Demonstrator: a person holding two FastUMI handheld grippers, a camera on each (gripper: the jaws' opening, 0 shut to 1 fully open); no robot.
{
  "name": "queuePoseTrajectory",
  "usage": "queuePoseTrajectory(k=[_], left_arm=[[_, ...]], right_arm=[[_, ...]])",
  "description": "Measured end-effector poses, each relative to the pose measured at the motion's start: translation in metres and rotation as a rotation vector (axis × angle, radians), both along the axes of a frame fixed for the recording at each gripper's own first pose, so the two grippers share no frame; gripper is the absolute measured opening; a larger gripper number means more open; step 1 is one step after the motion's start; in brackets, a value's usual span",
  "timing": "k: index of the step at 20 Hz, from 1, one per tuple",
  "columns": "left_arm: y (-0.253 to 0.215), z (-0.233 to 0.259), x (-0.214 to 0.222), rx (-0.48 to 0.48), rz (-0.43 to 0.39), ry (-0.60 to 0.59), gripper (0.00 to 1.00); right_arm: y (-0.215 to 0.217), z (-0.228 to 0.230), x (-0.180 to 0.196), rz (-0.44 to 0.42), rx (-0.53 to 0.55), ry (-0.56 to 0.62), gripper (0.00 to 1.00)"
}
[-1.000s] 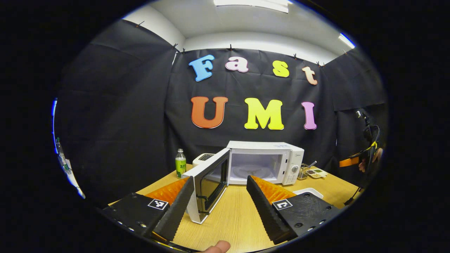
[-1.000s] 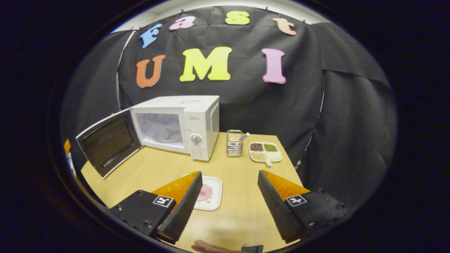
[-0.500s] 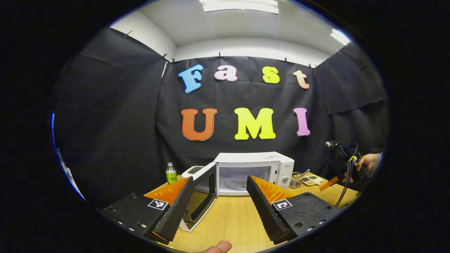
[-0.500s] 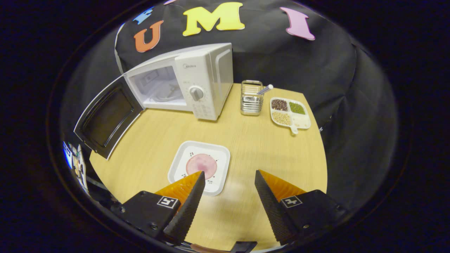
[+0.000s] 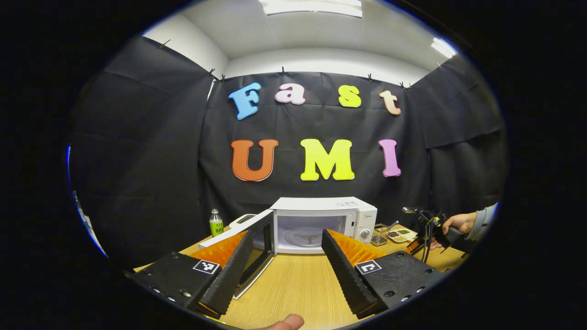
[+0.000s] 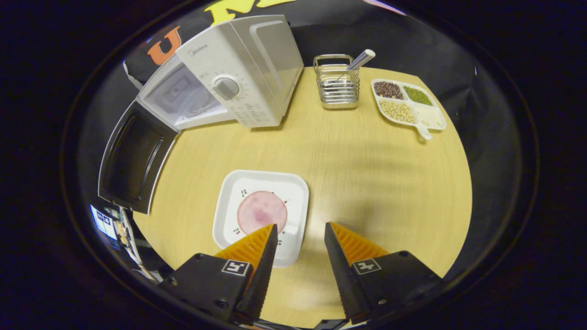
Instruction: Open the microwave oven with the left hand, put the food in, and close the microwave oven.
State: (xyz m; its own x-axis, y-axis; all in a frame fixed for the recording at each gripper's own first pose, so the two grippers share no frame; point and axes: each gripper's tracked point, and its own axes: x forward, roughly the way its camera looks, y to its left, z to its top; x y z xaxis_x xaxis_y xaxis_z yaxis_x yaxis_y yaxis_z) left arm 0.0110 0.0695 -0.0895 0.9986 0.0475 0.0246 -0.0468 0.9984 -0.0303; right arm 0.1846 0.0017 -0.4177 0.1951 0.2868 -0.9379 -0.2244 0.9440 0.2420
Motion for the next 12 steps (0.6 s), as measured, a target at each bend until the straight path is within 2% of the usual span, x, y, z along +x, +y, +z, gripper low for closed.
queuePoseTrajectory(k=[2, 3, 4, 5, 10, 11, 12], left_arm=[[0.003, 0.004, -0.001, -0.005, 0.008, -0.004, 0.92], [0.004, 0.004, -0.002, -0.007, 0.009, -0.005, 0.92], [0.006, 0.004, -0.002, -0.009, 0.013, -0.005, 0.92], [0.006, 0.003, -0.001, -0.010, 0.015, -0.004, 0.92], [0.009, 0.001, -0.002, -0.018, 0.013, 0.002, 0.92], [0.009, -0.001, -0.003, -0.016, 0.014, 0.004, 0.92], [0.011, 0.001, -0.002, -0.016, 0.017, 0.000, 0.92]], right_arm=[[0.002, -0.009, 0.002, -0.010, 0.019, 0.040, 0.61], [0.004, -0.013, 0.001, -0.020, 0.031, 0.068, 0.55], [0.005, -0.017, -0.001, -0.023, 0.035, 0.098, 0.41], [0.006, -0.021, -0.002, -0.023, 0.038, 0.122, 0.46], [0.016, -0.033, -0.012, -0.043, 0.044, 0.266, 0.29], [0.014, -0.036, -0.011, -0.018, 0.026, 0.278, 0.27], [0.011, -0.038, -0.010, 0.005, 0.013, 0.276, 0.13]])
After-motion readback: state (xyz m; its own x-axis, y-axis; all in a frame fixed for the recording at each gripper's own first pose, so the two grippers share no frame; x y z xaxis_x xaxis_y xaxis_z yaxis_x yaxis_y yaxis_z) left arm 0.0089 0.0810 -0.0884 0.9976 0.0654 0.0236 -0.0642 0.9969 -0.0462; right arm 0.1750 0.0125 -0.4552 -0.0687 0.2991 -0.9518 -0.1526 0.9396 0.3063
